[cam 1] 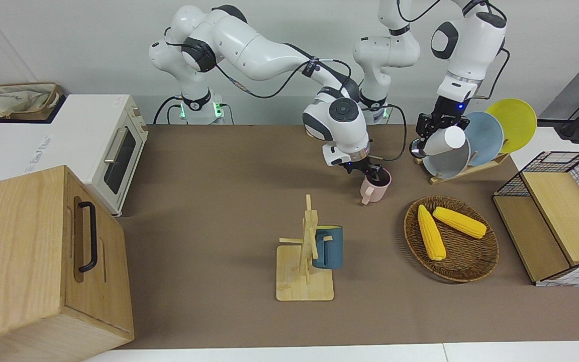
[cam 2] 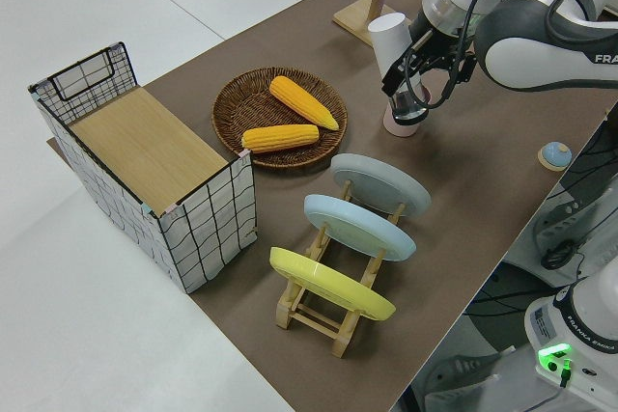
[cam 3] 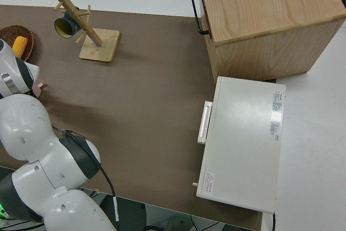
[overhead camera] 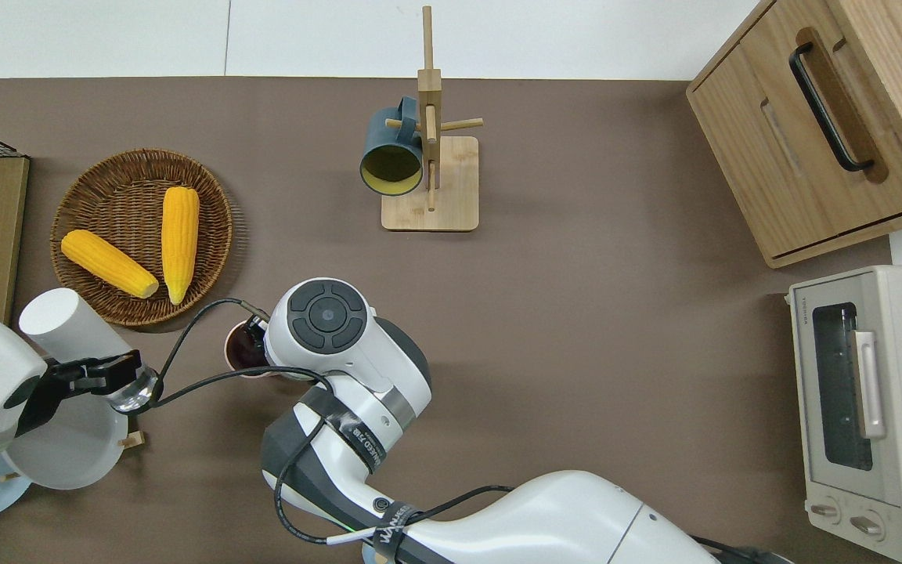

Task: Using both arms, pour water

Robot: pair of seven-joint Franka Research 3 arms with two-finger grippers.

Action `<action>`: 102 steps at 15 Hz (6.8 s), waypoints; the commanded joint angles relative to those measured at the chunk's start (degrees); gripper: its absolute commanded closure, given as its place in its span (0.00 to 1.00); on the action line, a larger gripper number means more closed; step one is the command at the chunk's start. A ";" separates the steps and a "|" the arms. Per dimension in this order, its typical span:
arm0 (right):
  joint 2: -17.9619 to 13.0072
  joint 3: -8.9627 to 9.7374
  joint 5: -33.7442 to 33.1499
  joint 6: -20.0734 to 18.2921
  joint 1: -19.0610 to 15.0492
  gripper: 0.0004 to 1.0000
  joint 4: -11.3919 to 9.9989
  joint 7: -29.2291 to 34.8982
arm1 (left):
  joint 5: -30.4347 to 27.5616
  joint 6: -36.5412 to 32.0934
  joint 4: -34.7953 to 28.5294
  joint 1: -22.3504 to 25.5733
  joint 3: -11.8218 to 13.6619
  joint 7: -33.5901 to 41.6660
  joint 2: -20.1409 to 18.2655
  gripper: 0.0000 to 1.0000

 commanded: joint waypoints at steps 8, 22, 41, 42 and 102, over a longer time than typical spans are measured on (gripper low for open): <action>-2.24 -0.22 -1.56 -23.64 -1.88 0.01 12.94 -5.77 | 1.58 2.35 -2.61 -1.35 0.12 -0.28 -3.07 0.88; -13.13 -23.40 -3.23 -44.30 -4.87 0.01 12.76 -74.04 | 0.88 1.47 -5.51 -2.48 -4.97 -0.54 -3.25 0.88; -33.61 -27.40 1.78 -46.77 -22.87 0.01 3.09 -88.68 | 0.26 -6.52 -5.78 -5.13 -8.93 -0.81 -0.09 0.91; -34.57 -24.86 1.69 -46.69 -25.32 0.01 2.31 -88.59 | 0.44 -6.61 -5.60 -5.21 -8.93 -0.89 0.35 0.90; -41.35 -20.70 -0.86 -40.36 -28.51 0.01 -9.74 -87.89 | 1.93 -28.76 12.33 -5.21 -9.46 -3.35 16.35 0.91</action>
